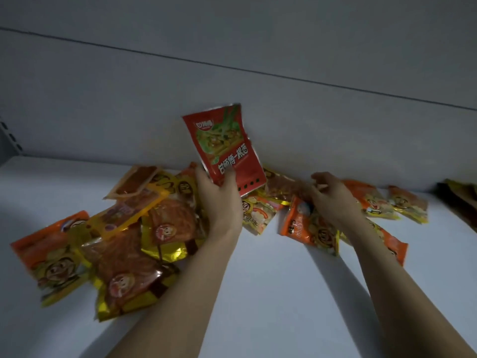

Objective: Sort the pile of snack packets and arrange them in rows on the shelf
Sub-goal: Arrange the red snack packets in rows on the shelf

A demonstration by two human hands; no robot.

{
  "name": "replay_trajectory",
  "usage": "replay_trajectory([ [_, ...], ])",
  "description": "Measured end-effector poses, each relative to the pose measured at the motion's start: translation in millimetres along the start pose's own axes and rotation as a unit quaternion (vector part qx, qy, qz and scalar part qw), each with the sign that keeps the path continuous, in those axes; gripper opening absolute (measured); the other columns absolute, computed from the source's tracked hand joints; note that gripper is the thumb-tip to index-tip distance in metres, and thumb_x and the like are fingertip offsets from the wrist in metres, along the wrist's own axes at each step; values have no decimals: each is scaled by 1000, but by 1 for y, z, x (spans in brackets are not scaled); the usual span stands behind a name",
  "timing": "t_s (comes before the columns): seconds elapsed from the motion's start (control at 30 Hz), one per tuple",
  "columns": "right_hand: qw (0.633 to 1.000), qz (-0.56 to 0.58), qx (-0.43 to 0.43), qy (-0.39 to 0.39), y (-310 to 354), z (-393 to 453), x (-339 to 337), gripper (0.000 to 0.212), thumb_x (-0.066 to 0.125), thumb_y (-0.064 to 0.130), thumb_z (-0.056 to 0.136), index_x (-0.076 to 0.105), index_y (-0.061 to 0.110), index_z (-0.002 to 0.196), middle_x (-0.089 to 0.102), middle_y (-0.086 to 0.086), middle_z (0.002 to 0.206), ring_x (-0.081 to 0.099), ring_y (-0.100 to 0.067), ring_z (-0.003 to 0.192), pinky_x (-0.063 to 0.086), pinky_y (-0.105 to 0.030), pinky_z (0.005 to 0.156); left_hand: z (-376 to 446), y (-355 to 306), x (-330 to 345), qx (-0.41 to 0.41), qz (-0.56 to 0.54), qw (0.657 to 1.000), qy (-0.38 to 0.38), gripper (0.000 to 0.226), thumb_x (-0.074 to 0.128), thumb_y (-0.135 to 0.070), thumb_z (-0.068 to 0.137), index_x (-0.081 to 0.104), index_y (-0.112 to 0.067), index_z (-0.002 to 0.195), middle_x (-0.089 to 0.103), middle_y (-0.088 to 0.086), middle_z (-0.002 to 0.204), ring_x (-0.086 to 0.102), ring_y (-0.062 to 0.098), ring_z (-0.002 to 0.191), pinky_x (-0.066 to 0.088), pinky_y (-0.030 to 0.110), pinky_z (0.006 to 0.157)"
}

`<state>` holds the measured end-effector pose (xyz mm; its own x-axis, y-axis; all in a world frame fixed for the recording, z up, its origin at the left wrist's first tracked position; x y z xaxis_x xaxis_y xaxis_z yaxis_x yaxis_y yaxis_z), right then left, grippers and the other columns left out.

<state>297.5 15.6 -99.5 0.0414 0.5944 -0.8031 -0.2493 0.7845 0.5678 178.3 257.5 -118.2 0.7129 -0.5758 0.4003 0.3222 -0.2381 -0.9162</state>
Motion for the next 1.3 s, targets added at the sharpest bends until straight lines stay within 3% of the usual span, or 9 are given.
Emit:
replay_trajectory([
  [0.27,993,-12,-119,24,19,0,22,49,75,43,82,63,21,124,59,-9,117,56,-28,106,48,-41,90,-4,21,8,-33,-6,999,-25,31,65,-10,93,57,-19,121,71,3,112,72,18,98,60,32,82],
  [0.37,991,8,-137,7,15,2,16,39,78,34,82,66,20,115,60,-5,103,55,-18,90,41,-27,72,0,21,16,4,42,999,-5,27,66,-12,94,58,-22,117,72,-3,107,73,9,90,60,25,76],
  [0.5,984,104,-90,-113,-8,14,-13,25,73,28,83,62,21,104,61,-10,101,57,-20,78,35,-25,58,3,15,19,54,70,996,31,22,65,-12,95,56,-23,112,71,-5,104,73,5,84,58,20,66],
  [0.63,968,170,-44,-177,-30,13,-32,27,69,27,80,57,19,103,61,-12,103,61,-28,85,48,-36,68,6,3,17,91,92,991,42,24,64,-13,96,53,-23,116,68,-9,106,70,4,91,53,12,61],
  [0.83,976,168,-36,-136,-28,15,-22,31,72,26,82,57,17,107,60,-14,107,61,-32,90,54,-45,76,4,15,28,70,149,981,99,23,65,-11,95,54,-29,102,70,-5,102,71,14,92,59,33,78],
  [1.0,998,5,30,-51,-36,14,-6,47,70,32,87,55,12,127,41,-24,133,41,-48,122,40,-53,100,-6,21,38,64,199,966,155,19,62,-15,98,55,-26,113,70,-7,105,70,8,94,56,22,73],
  [1.1,993,-41,2,-110,-25,7,-18,47,71,30,89,57,10,128,39,-25,136,32,-46,128,35,-54,99,-18,30,51,48,227,947,221,28,62,-20,99,53,-22,126,69,-6,113,69,9,100,58,29,82],
  [1.2,982,109,-77,-133,0,-2,-27,38,63,31,95,58,12,128,53,-16,127,51,-35,116,44,-43,89,-26,26,58,62,200,946,247,27,63,-22,99,53,-25,124,69,-9,113,69,6,100,59,27,83],
  [1.3,949,308,-65,31,23,-11,-1,36,58,43,95,50,29,128,66,8,107,69,-8,89,53,-28,71,-27,18,58,65,136,959,239,24,63,-21,99,52,-28,119,68,-7,114,69,9,103,60,31,86],
])
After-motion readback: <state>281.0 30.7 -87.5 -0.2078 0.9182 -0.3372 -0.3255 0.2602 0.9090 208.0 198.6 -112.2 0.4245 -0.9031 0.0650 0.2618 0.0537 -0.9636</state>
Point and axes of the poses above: each hand's wrist, its own z-axis towards the middle knuckle, its own x-axis out of the palm, y = z × x, the point moved 9 cm from there along z, towards the middle knuckle
